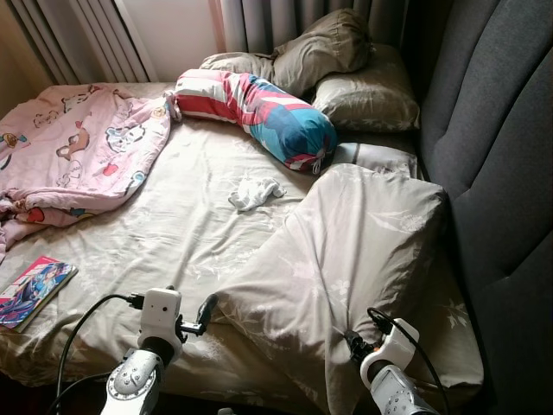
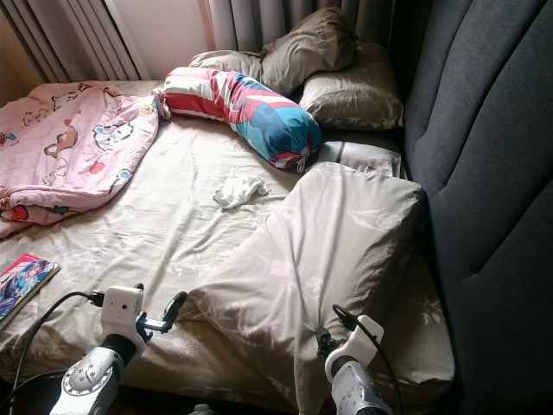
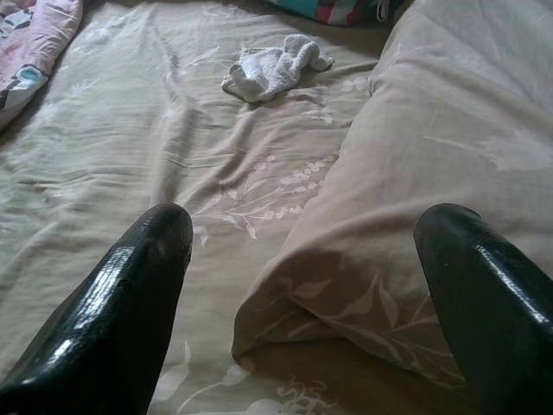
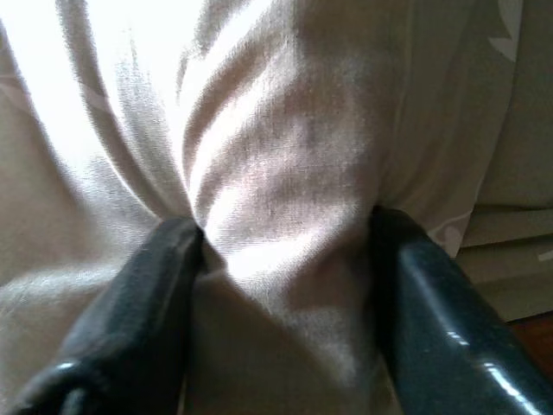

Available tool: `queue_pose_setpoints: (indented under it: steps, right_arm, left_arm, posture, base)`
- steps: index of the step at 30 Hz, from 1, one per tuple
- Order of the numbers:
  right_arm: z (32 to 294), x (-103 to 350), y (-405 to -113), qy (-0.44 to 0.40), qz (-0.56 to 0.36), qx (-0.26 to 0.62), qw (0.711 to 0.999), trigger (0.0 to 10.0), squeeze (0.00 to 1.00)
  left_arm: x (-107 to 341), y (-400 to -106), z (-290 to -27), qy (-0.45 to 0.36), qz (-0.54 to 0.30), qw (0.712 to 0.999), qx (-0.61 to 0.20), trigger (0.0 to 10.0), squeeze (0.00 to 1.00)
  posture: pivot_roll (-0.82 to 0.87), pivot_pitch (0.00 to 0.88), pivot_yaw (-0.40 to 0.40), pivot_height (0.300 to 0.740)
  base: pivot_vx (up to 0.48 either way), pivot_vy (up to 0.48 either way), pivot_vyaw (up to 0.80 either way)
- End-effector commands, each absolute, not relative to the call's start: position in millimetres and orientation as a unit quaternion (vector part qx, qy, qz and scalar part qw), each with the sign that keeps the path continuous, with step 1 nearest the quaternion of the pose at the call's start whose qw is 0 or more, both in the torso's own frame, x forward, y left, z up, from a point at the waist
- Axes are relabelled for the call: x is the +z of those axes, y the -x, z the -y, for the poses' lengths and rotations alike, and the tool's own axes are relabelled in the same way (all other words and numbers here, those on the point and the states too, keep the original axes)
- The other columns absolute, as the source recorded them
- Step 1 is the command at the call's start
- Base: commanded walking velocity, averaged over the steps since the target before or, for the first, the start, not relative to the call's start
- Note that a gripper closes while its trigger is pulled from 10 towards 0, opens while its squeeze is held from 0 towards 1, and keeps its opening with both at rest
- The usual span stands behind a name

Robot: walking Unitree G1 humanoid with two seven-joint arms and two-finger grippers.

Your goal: Clean up the room

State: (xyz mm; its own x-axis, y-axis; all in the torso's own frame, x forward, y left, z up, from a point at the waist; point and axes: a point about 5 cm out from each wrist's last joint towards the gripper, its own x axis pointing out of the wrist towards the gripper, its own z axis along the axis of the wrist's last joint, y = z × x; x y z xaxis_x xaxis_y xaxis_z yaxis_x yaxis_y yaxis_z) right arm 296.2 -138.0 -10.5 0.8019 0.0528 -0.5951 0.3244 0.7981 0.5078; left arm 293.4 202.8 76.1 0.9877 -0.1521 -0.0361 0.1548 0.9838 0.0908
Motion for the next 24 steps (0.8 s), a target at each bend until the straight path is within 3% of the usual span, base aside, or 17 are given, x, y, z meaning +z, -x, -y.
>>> queue_pose_setpoints:
  steps: [1, 24]
  right_arm:
    - [130.9, -28.9, -276.6, -0.313, -0.353, -0.081, 0.878, 0.0, 0.0]
    - [135.5, -30.2, -275.1, -0.295, -0.351, -0.087, 0.884, 0.0, 0.0]
  left_arm:
    - [73.0, -290.5, -206.0, -0.061, -0.028, 0.995, -0.08, 10.0, 0.0]
    - [70.8, -292.9, -202.1, -0.059, -0.034, 0.994, -0.081, 10.0, 0.0]
  posture:
    - [0.06, 0.227, 0.099, 0.653]
    - [0.04, 0.191, 0.088, 0.653]
  base:
    - [0.0, 0.0, 0.0]
    - [0.0, 0.0, 0.0]
